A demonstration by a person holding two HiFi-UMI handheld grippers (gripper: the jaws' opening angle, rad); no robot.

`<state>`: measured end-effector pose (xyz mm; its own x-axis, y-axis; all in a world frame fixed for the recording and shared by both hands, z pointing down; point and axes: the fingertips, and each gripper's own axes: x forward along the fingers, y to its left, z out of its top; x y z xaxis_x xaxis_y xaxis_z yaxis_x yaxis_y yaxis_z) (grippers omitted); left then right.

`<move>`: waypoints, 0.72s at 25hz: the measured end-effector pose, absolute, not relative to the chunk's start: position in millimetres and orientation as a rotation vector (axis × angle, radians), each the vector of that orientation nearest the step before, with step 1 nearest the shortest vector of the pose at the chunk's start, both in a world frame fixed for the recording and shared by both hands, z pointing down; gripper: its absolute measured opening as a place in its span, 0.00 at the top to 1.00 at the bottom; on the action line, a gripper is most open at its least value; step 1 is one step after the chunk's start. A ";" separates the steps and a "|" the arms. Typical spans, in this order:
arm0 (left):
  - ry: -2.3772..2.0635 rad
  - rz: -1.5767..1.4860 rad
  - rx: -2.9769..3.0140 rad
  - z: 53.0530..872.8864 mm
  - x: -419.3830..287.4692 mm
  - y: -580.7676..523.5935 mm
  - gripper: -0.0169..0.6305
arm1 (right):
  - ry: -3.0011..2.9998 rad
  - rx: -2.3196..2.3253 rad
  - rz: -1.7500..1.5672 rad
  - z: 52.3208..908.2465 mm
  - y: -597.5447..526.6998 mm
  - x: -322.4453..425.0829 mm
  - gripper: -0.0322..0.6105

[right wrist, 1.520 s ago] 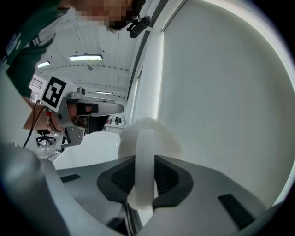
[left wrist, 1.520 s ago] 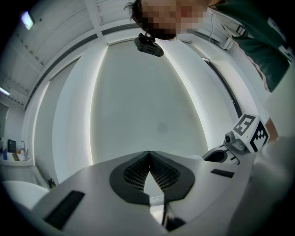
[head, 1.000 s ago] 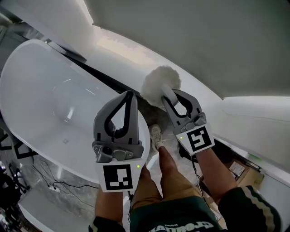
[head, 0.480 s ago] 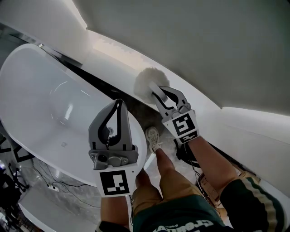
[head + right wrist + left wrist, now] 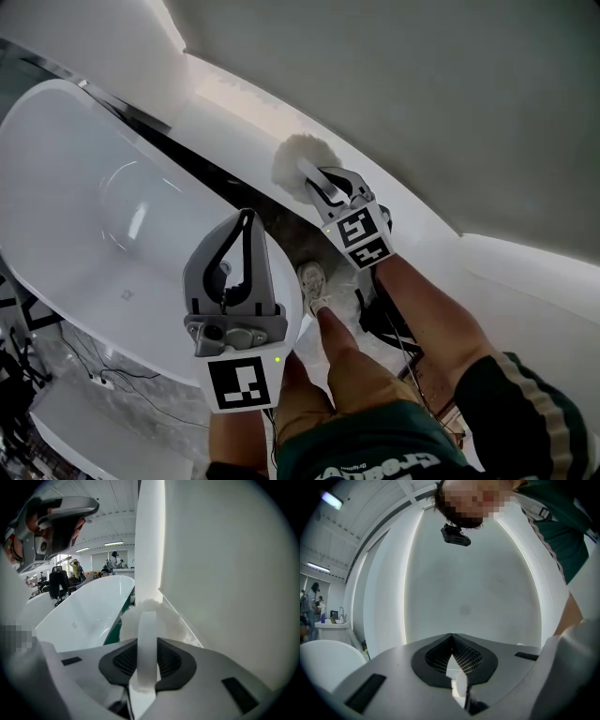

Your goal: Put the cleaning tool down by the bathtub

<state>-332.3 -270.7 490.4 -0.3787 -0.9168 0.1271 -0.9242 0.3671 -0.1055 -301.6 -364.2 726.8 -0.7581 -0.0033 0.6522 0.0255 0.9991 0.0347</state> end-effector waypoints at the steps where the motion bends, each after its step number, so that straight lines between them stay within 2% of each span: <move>1: -2.561 0.240 1.715 492.2 -335.0 -269.7 0.96 | -2.414 -0.025 -0.057 733.1 -364.5 -304.2 0.81; 9: -2.552 0.196 1.655 506.7 -347.0 -257.1 0.96 | -2.292 -0.081 -0.061 781.1 -372.0 -321.4 0.81; 18: -2.545 0.181 1.595 520.1 -347.0 -240.2 0.96 | -2.129 -0.204 -0.210 826.4 -361.2 -333.8 0.81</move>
